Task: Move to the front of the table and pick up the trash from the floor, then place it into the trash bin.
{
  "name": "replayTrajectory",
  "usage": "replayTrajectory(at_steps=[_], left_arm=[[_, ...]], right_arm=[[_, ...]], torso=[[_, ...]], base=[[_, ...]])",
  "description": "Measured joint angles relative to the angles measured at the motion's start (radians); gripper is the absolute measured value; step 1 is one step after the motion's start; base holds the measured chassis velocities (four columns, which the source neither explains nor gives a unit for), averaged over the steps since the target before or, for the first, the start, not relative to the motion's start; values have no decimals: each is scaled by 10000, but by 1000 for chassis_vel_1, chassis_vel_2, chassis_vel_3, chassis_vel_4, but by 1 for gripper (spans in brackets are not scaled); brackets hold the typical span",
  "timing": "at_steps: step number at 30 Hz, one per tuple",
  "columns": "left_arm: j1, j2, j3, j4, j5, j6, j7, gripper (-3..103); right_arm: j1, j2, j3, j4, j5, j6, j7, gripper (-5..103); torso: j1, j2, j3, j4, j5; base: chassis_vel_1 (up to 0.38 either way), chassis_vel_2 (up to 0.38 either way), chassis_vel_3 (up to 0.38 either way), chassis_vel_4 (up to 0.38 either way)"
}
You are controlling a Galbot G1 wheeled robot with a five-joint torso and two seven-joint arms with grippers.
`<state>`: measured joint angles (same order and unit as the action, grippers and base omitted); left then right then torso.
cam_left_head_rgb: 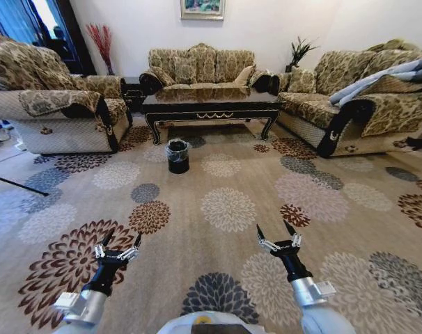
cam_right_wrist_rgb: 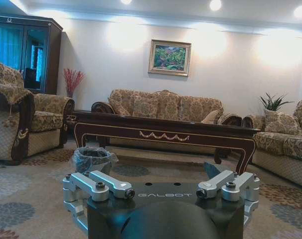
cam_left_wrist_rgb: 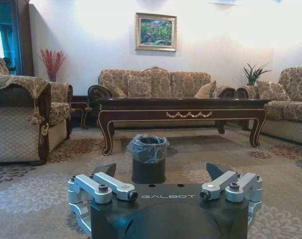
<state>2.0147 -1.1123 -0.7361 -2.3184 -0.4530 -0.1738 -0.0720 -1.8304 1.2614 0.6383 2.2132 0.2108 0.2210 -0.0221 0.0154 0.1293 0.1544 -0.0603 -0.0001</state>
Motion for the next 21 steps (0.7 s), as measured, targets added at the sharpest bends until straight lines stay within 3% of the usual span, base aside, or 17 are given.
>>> replayTrajectory(at_steps=[21], left_arm=[[0, 0, 0, 0, 0, 0, 0, 100]], right_arm=[[0, 0, 0, 0, 0, 0, 0, 100]], torso=[[169, 718, 541, 0, 1]], base=[[0, 0, 0, 0]])
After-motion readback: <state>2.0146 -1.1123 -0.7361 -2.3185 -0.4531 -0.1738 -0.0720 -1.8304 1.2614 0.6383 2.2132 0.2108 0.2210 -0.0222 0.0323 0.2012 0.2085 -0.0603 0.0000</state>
